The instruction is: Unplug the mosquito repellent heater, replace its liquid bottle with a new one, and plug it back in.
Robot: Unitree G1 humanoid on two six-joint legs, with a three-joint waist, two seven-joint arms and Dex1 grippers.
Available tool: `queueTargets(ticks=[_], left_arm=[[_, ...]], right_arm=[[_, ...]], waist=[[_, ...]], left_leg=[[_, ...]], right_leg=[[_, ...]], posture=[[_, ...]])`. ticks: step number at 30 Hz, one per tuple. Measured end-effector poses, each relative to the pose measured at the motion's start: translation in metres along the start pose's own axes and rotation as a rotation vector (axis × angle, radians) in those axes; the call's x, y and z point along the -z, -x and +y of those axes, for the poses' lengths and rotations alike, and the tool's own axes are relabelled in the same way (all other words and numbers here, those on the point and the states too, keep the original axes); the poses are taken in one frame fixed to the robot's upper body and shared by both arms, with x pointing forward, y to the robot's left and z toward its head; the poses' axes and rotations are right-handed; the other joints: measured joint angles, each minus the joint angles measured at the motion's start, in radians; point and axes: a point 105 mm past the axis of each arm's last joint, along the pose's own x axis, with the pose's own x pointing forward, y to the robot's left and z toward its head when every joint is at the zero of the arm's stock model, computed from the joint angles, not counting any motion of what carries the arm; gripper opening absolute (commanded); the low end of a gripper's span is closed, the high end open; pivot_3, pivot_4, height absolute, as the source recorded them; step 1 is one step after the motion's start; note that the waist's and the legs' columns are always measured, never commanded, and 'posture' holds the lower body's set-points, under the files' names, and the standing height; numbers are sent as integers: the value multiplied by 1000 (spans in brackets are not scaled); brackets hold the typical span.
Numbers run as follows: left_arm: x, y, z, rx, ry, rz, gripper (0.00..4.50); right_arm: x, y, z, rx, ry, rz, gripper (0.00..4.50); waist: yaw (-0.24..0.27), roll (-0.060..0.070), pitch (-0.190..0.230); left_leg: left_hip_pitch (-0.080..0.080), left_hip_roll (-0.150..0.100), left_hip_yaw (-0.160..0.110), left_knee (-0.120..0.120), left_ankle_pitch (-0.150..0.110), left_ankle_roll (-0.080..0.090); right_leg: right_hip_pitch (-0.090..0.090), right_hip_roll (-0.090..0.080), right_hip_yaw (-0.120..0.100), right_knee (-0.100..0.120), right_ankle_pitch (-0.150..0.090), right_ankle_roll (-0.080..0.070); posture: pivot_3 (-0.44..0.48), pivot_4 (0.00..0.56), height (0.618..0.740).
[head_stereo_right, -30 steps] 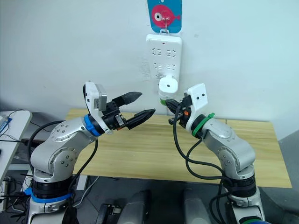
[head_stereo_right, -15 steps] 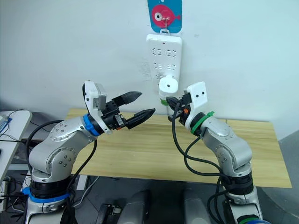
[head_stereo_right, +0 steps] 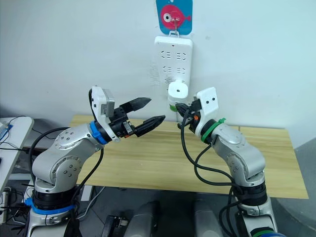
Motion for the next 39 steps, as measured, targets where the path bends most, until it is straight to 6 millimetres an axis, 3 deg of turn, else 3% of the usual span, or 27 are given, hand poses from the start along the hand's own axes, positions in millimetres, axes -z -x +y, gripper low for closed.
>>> queueTargets(ticks=[14, 19, 23, 26, 30, 35, 39], left_arm=[[1, 0, 2, -5, 7, -2, 4500], [6, 3, 7, -9, 12, 19, 4500], [26, 30, 29, -52, -25, 184, 4500], [37, 53, 54, -106, -46, 293, 4500], [37, 86, 87, -185, -110, 389, 4500], [17, 115, 119, -230, -233, 459, 4500], [0, 123, 140, -269, -271, 430, 4500]], right_arm=[[-1, -2, -4, 28, -27, -8, 14], [-2, 6, -2, -35, -16, 21, 14], [7, 45, 11, -286, 43, 181, 14], [1, 63, -5, -322, 68, 239, 14], [-15, 81, -35, -297, 129, 278, 14], [-37, 117, -75, -246, 265, 358, 1640], [-37, 142, -106, -168, 289, 398, 3102]], waist=[[0, 0, 0], [1, 0, 0], [2, 0, 0], [5, 0, 0], [11, 0, 0], [37, 0, 0], [50, -2, -1]], left_leg=[[0, 0, 0, 1, 0, -1], [0, 0, 0, 0, 0, -1], [0, 0, 0, -3, 0, 0], [0, -1, 1, -3, 0, 0], [0, -1, 1, -3, 0, 0], [-1, -1, 2, -5, 0, 0], [-1, -1, 3, -5, 0, 0]], right_leg=[[0, 0, 0, 2, 0, 0], [0, 0, 0, 1, 0, 0], [0, 0, 0, -5, 0, 0], [0, 1, 0, -5, 0, 0], [0, 1, 0, -6, 0, 0], [1, 1, -1, -11, 0, 0], [1, -1, 0, -12, 0, 0]], posture=[[63, 234, 740], [77, 231, 740], [102, 225, 740], [123, 216, 740], [144, 207, 740], [140, 202, 740], [121, 196, 740]])
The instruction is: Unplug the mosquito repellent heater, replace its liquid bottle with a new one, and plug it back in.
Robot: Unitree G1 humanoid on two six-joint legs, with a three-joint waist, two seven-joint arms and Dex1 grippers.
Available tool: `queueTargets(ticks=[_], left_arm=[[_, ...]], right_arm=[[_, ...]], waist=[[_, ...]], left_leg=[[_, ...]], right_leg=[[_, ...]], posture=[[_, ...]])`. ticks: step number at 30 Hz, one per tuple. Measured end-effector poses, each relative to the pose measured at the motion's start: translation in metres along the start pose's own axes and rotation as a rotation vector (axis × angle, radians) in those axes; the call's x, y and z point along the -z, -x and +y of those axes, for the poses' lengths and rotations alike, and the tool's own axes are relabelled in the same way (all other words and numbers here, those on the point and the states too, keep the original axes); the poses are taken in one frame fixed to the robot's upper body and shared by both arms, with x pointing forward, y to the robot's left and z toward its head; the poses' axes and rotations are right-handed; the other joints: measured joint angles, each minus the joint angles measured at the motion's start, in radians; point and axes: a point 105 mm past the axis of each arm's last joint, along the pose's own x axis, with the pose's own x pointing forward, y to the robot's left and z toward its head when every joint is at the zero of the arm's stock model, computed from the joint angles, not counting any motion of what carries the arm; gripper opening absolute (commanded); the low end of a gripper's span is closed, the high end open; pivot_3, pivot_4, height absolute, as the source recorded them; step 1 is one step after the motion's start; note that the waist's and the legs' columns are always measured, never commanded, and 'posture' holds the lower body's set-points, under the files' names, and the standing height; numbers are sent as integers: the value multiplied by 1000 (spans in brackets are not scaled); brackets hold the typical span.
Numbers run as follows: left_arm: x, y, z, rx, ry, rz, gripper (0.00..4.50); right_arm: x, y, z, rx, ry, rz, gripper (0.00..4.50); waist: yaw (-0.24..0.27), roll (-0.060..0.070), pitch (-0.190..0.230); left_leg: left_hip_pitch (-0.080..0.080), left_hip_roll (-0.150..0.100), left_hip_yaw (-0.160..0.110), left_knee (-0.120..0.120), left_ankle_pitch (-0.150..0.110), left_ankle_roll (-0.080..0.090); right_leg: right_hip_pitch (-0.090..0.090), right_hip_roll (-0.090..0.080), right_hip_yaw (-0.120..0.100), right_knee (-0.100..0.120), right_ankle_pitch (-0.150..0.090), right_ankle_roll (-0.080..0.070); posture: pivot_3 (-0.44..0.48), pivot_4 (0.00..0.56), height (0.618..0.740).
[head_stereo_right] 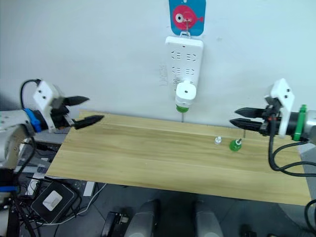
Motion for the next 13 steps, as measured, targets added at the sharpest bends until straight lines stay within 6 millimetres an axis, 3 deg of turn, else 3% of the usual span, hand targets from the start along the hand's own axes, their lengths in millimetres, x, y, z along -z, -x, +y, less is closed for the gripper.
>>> queueTargets(ticks=[4, 13], left_arm=[[2, -4, 4, 11, -7, 0, 4500], [3, -15, 5, 42, -19, -10, 4500]], right_arm=[[1, 14, -14, 69, 25, -10, 4468], [3, 15, -11, 101, 30, 9, 4468]], waist=[[-3, 0, 0], [-7, 0, -1]], left_leg=[[0, 0, 1, 0, 0, 0], [0, 0, 0, 3, 0, 0]], right_leg=[[0, 0, 1, 1, 0, 0], [-1, 1, 0, 4, 1, -1]], posture=[[103, 190, 740], [81, 184, 740]])
